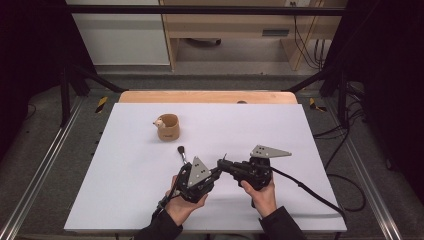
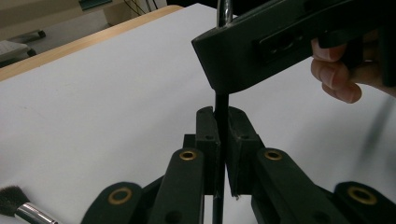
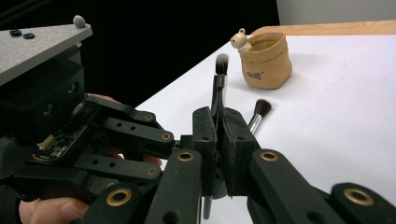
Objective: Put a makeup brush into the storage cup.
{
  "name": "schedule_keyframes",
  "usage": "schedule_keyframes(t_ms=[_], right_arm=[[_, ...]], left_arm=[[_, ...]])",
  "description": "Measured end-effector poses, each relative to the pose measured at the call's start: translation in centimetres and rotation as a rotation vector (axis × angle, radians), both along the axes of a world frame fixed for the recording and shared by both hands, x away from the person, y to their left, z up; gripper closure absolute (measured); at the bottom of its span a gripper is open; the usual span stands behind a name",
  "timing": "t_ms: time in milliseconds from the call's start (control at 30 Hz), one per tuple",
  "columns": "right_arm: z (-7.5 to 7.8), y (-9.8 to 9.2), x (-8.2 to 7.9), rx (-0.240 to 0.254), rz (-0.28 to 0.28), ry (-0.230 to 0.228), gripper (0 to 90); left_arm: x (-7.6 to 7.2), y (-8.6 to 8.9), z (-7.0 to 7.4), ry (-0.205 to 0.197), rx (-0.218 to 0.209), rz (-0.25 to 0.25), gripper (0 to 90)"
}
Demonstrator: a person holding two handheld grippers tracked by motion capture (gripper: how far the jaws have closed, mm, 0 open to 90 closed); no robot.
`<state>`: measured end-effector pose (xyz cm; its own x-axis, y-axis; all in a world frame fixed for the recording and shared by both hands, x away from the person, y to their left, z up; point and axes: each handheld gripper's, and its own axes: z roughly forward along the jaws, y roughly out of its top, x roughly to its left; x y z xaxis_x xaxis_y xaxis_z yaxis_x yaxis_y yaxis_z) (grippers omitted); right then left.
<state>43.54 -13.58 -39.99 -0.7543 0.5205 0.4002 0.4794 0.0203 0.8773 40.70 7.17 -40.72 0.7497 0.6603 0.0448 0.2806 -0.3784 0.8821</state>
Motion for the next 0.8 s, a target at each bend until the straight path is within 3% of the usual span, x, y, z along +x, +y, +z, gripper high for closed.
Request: schedule_keyframes(t_ms=[167,467,800], right_arm=[[0.0,0.0,0.0,-0.004,-0.003,-0.011,83.7],[0.7,-0.7,-0.2,-0.015,-0.024,-0.05,70.9],[1.0,-1.7,-0.1,-0.1,-0.063,-0.089,49.7]], left_arm=[[0.0,0.1,0.0,-0.003,0.003,0.006,84.5],[1.1,1.6,0.1,0.018,-0.01,0.044,84.4],[1.8,4.0,1.1,0.018,-0.054,0.079,84.3]])
